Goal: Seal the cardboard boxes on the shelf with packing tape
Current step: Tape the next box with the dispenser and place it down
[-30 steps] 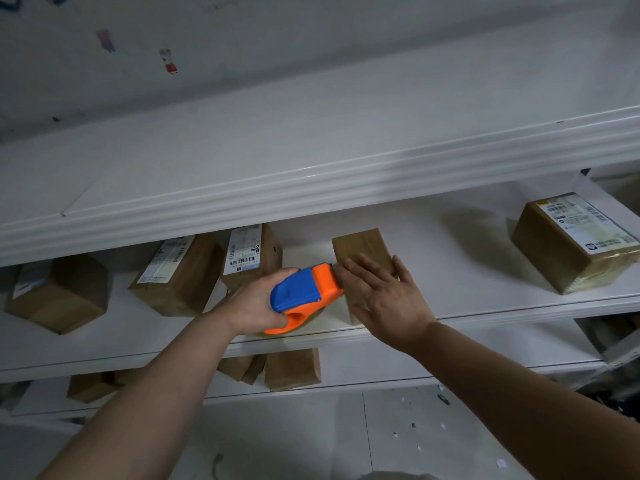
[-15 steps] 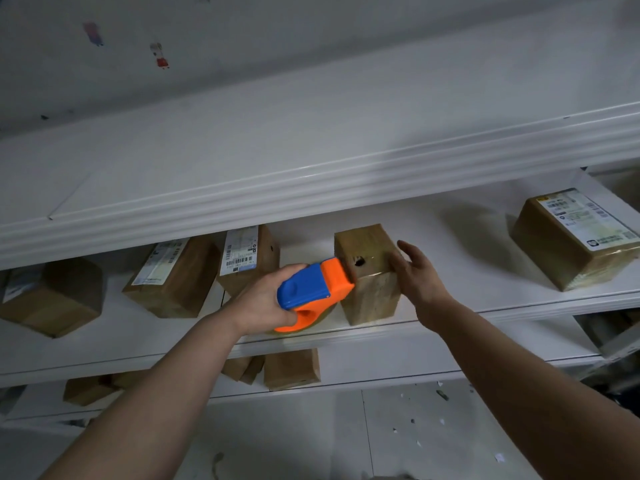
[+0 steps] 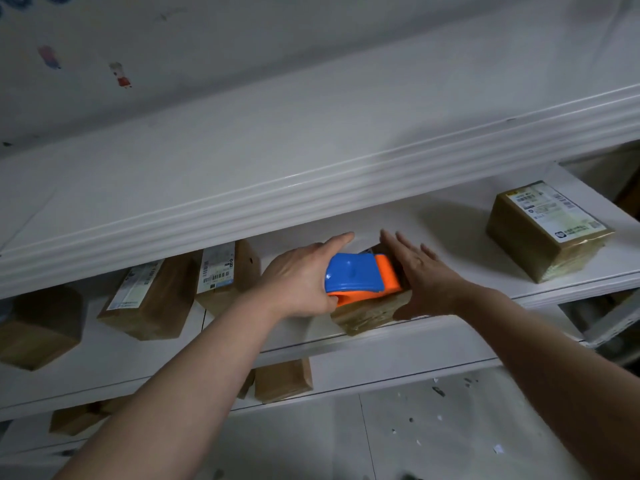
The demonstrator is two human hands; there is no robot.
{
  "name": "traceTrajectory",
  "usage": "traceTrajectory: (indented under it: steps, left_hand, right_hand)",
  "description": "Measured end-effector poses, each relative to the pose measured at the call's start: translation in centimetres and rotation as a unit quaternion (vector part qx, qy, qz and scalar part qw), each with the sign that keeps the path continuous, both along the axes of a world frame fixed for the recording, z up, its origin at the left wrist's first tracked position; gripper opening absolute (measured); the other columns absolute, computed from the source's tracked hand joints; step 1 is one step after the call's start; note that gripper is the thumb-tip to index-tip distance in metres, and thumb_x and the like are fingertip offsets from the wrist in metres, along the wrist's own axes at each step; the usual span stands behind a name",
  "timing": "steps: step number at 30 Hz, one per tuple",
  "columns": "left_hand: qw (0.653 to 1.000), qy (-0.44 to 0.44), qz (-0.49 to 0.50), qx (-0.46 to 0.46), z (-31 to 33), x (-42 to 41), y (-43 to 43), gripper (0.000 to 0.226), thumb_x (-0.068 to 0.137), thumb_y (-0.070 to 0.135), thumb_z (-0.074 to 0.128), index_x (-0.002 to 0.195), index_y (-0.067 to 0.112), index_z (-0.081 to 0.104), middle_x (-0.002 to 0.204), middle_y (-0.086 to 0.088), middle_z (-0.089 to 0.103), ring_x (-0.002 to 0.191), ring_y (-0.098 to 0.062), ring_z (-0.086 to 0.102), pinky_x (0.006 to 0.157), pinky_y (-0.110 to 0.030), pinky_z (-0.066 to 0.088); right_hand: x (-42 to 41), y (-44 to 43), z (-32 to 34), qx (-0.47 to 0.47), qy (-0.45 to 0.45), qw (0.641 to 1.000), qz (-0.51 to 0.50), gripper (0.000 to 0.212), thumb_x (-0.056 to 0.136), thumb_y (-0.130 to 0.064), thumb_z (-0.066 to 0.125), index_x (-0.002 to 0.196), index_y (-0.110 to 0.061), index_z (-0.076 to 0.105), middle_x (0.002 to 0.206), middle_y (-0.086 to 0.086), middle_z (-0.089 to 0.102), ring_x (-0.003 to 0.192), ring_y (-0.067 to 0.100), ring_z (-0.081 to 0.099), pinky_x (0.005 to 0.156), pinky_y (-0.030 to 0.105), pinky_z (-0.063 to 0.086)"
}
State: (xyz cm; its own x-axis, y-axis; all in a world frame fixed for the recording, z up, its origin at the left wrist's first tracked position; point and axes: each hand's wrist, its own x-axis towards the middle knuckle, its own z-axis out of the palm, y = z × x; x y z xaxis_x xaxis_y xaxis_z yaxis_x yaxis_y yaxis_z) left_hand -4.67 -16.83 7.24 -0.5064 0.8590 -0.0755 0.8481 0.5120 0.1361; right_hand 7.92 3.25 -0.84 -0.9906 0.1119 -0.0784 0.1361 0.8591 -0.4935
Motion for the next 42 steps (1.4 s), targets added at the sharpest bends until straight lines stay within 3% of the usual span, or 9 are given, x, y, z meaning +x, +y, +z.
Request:
traceTrajectory:
  steps: [3,7,9,12,20,26,30,35,42]
  left_hand:
    - [1.0,-0.011,0.0,0.008,-0.1,-0.1,0.7,0.1,0.068,0.036,0.073,0.146,0.049,0.011,0.127,0.008,0.053,0.109,-0.018,0.056,0.088,-0.036,0.052]
    - [0.999,-0.032,-0.005,0.021,-0.5,0.5,1.6,0.093,0.07,0.025,0.069,0.144,0.052,0.019,0.119,0.011,0.047,0.111,-0.014,0.051,0.087,-0.032,0.049]
    - [1.0,-0.027,-0.001,0.013,-0.6,0.5,1.8,0.092,0.07,0.021,0.066,0.142,0.055,0.019,0.114,0.012,0.045,0.107,-0.013,0.051,0.082,-0.031,0.049]
    - [0.998,-0.058,0.025,0.03,-0.4,-0.8,0.1,0.092,0.063,0.023,0.062,0.14,0.054,0.024,0.124,0.009,0.05,0.115,-0.015,0.052,0.092,-0.037,0.049]
    - [0.98,-0.124,0.146,0.048,-0.1,-6.4,-13.0,0.097,0.064,-0.004,0.067,0.125,0.064,0.035,0.129,0.009,0.052,0.113,-0.01,0.053,0.092,-0.028,0.045]
    - [0.981,-0.116,0.15,0.051,-3.5,-6.2,-13.1,0.091,0.062,0.004,0.065,0.128,0.059,0.035,0.123,0.003,0.053,0.111,-0.016,0.053,0.093,-0.03,0.045]
    - [0.983,-0.092,0.154,0.038,-5.0,-5.2,-11.4,0.089,0.068,-0.005,0.064,0.141,0.039,0.04,0.118,0.001,0.052,0.107,-0.02,0.055,0.088,-0.03,0.046]
    - [0.982,-0.109,0.151,0.037,-5.6,-3.8,-7.9,0.088,0.071,-0.009,0.062,0.143,0.036,0.038,0.114,-0.003,0.046,0.104,-0.02,0.053,0.088,-0.029,0.046]
    - [0.984,-0.085,0.156,0.004,-5.3,-3.6,-7.1,0.09,0.071,-0.004,0.068,0.143,0.039,0.035,0.112,0.0,0.044,0.103,-0.021,0.053,0.087,-0.039,0.052]
  right_hand:
    - [-1.1,0.3,-1.9,-0.032,0.065,0.996,-0.046,0.134,0.053,-0.034,0.09,0.153,-0.018,0.003,0.156,-0.006,0.027,0.146,0.019,0.018,0.114,0.037,0.025]
    - [-0.2,1.0,-3.9,-0.067,0.089,0.988,-0.105,0.121,0.052,-0.03,0.09,0.15,-0.021,0.021,0.147,-0.004,0.04,0.134,0.02,0.039,0.106,0.032,0.032]
    - [-0.1,0.9,-4.5,-0.085,0.095,0.986,-0.11,0.117,0.054,-0.029,0.089,0.149,-0.022,0.022,0.146,-0.005,0.04,0.132,0.02,0.041,0.109,0.039,0.031]
    - [-0.1,1.1,-4.6,-0.08,0.071,0.988,-0.112,0.113,0.056,-0.03,0.087,0.148,-0.024,0.021,0.148,-0.006,0.036,0.135,0.018,0.037,0.114,0.048,0.021]
    - [-0.4,1.1,-4.7,-0.052,0.066,0.992,-0.099,0.113,0.054,-0.028,0.088,0.146,-0.022,0.023,0.144,-0.005,0.04,0.132,0.019,0.04,0.114,0.05,0.023]
    - [-0.4,1.0,-4.4,-0.027,0.056,0.994,-0.094,0.114,0.056,-0.03,0.088,0.147,-0.022,0.02,0.144,-0.004,0.038,0.133,0.02,0.039,0.115,0.051,0.022]
    - [-0.3,0.6,-4.0,0.022,0.04,0.996,-0.082,0.114,0.063,-0.034,0.084,0.151,-0.025,0.011,0.15,-0.004,0.028,0.139,0.02,0.031,0.118,0.052,0.015]
    - [0.2,-0.3,-3.4,0.165,-0.037,0.985,-0.037,0.111,0.081,-0.046,0.069,0.152,-0.027,-0.015,0.161,-0.004,-0.014,0.146,0.021,-0.019,0.117,0.059,0.0]
    - [0.0,-4.9,-4.4,0.255,0.007,0.966,0.041,0.119,0.077,-0.061,0.065,0.149,-0.022,-0.022,0.157,0.001,-0.025,0.143,0.021,-0.025,0.116,0.049,-0.014]
